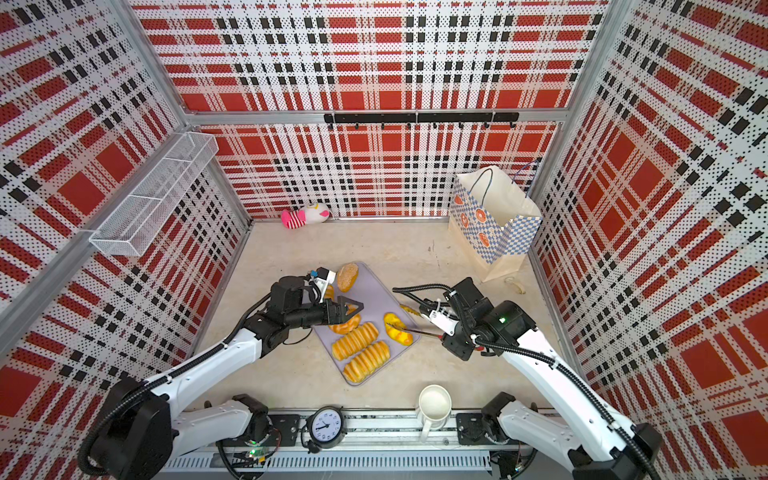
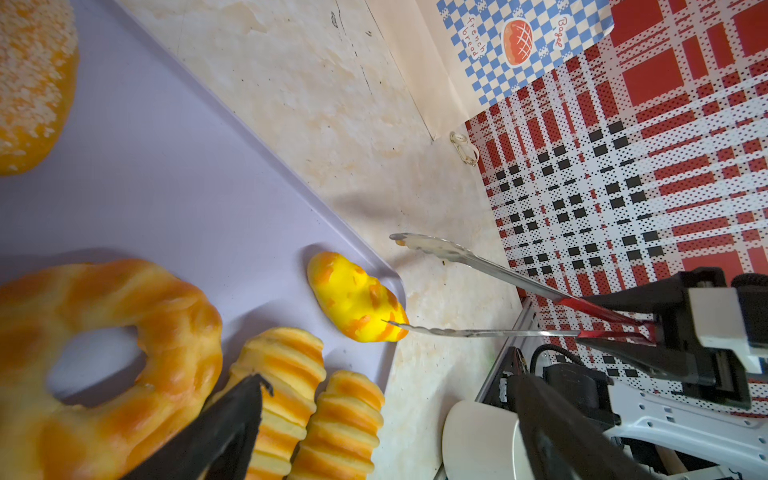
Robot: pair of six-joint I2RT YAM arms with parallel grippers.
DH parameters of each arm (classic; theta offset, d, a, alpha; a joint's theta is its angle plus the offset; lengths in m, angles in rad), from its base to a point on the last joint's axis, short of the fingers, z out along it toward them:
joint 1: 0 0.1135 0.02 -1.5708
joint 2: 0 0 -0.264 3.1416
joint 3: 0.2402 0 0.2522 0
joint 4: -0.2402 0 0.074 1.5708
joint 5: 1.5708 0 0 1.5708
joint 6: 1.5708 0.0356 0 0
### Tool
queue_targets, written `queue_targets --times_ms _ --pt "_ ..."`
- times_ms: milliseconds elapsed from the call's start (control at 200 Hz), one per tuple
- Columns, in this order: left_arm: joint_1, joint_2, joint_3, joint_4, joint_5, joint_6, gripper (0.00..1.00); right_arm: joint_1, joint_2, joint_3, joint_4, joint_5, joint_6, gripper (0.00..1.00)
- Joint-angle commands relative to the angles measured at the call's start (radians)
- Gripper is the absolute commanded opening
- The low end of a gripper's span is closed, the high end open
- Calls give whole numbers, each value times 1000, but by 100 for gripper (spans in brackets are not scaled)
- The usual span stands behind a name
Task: Place the fake bread into the paper bag
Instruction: 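Lower the tongs around the yellow-orange spotted bun on the tray edge, then close the tongs on the spotted bun with the right gripper and lift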
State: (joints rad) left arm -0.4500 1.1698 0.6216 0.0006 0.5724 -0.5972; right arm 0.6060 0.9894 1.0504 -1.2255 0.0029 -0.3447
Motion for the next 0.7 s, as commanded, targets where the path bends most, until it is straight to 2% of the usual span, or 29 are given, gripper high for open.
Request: queue_targets --times_ms 0,696 --pt "5 -19 -8 25 20 2 97 11 5 26 -37 -29 9 37" --pt "7 -9 -16 24 43 4 97 53 167 39 -12 -10 48 38"
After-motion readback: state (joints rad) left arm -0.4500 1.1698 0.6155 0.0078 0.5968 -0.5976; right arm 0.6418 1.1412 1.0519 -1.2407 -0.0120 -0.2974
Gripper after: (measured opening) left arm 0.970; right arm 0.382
